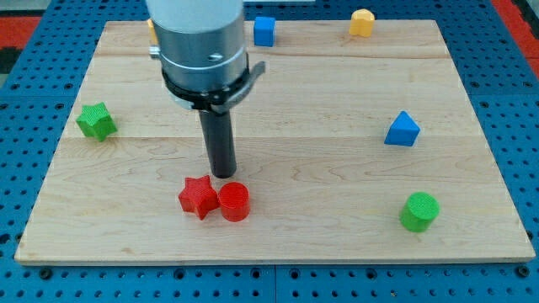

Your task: Push the red circle to the bottom left corner of the board

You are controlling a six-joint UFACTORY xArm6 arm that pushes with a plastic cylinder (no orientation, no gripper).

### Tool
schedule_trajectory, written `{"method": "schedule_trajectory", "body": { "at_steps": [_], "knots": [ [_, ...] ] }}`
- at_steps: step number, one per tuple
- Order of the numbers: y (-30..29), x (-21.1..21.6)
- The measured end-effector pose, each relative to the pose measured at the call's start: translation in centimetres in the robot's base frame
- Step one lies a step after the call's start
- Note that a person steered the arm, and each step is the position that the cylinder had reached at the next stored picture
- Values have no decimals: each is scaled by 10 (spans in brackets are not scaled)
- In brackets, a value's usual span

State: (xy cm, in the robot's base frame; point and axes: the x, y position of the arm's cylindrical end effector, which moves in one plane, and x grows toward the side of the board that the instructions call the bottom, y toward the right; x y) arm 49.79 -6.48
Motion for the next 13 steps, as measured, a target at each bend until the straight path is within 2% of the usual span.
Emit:
{"method": "schedule_trajectory", "body": {
  "at_steps": [2, 3, 4, 6, 7, 8, 9, 11, 12, 13],
  "knots": [
    [55, 37],
    [46, 66],
    [28, 69],
    [-84, 76],
    [-78, 83],
    [-52, 108],
    [-102, 110],
    [-136, 53],
    [-96, 15],
    [-44, 15]
  ]
}}
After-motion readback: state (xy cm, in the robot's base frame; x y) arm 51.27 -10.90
